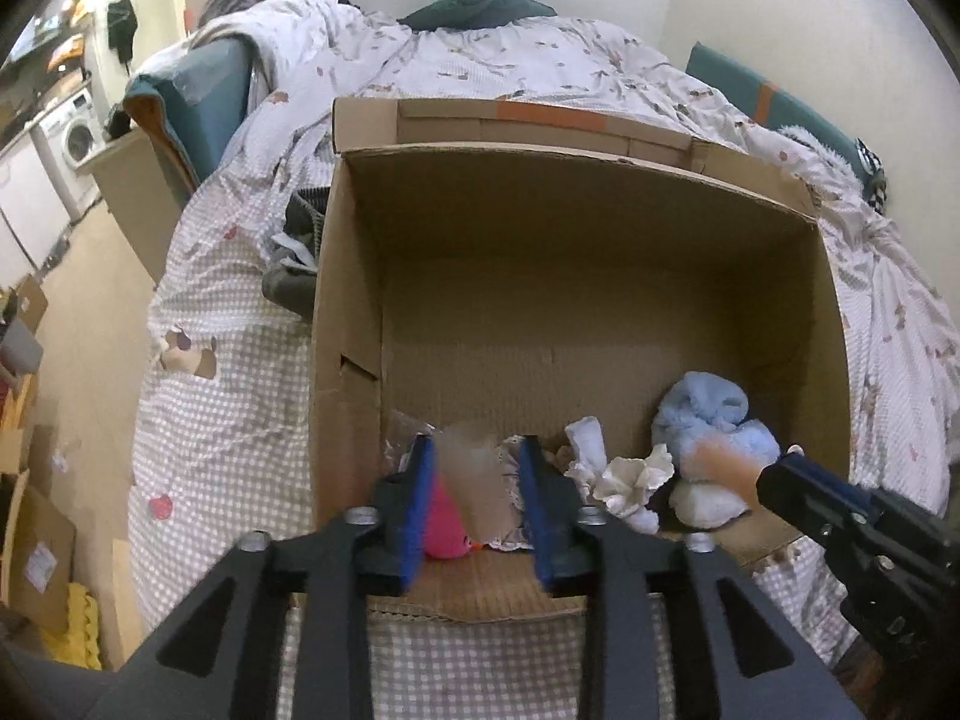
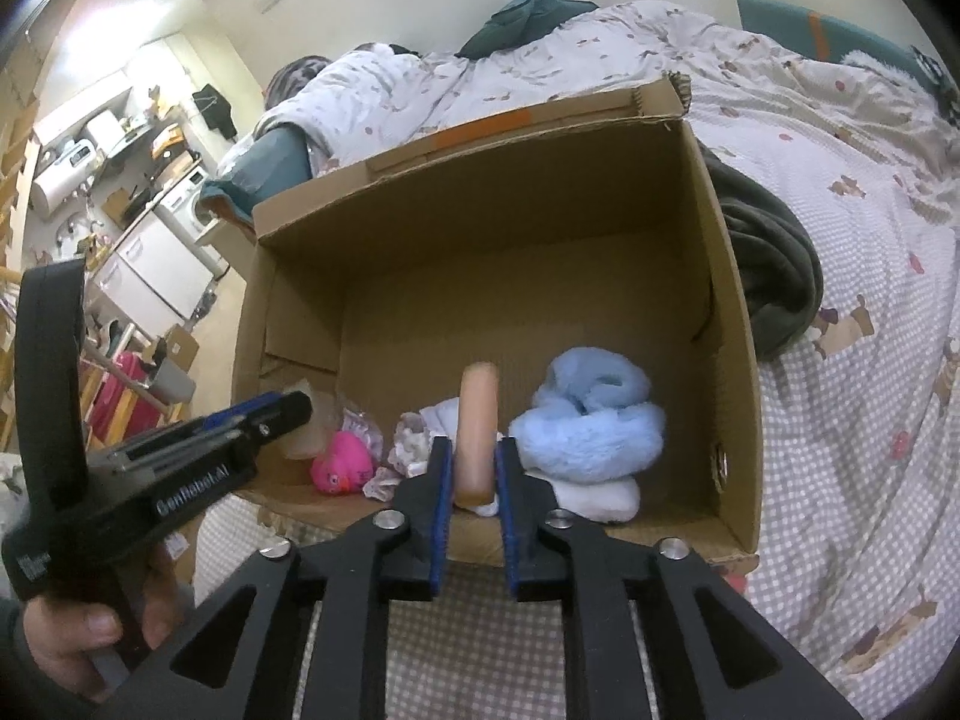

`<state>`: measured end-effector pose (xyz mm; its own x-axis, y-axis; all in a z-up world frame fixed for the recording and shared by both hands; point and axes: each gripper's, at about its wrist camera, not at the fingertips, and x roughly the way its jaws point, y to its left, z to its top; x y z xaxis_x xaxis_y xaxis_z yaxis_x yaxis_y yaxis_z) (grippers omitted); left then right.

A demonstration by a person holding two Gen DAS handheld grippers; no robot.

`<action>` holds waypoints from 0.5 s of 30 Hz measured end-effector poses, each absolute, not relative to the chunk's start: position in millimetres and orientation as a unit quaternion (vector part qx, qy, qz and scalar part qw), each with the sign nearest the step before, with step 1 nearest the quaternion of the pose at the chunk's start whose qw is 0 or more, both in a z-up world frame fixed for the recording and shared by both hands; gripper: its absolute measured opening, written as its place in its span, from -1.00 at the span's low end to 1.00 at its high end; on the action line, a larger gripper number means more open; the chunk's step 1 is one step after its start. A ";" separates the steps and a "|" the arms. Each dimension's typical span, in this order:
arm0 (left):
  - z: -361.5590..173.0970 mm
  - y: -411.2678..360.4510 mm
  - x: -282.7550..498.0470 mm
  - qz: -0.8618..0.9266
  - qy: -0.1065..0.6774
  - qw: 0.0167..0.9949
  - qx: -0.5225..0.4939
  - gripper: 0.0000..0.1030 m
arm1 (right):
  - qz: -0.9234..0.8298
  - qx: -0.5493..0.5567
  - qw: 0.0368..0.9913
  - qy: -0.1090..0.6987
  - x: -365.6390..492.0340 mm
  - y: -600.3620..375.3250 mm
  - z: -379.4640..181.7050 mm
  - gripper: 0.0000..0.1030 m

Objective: Organize soft objects

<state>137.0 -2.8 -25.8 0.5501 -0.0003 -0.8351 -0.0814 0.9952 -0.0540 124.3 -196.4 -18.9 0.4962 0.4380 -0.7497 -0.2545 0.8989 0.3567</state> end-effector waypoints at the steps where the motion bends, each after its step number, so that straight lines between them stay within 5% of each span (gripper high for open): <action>1: -25.2 -2.9 136.2 0.024 0.472 0.880 -0.043 0.01 | 0.198 0.099 0.861 0.458 123.8 -197.6 -18.4 -0.41; 3: -22.1 -1.5 133.3 0.029 0.462 0.885 -0.050 0.25 | 0.192 0.106 0.865 0.451 122.8 -200.4 -16.8 0.37; 4: -19.9 -1.0 131.5 0.030 0.454 0.889 -0.054 0.26 | 0.193 0.113 0.868 0.443 121.5 -202.7 -15.6 0.44; 15: 2.2 10.8 119.4 0.040 0.425 0.903 -0.057 0.27 | 0.171 0.149 0.871 0.436 122.4 -218.9 -8.3 0.46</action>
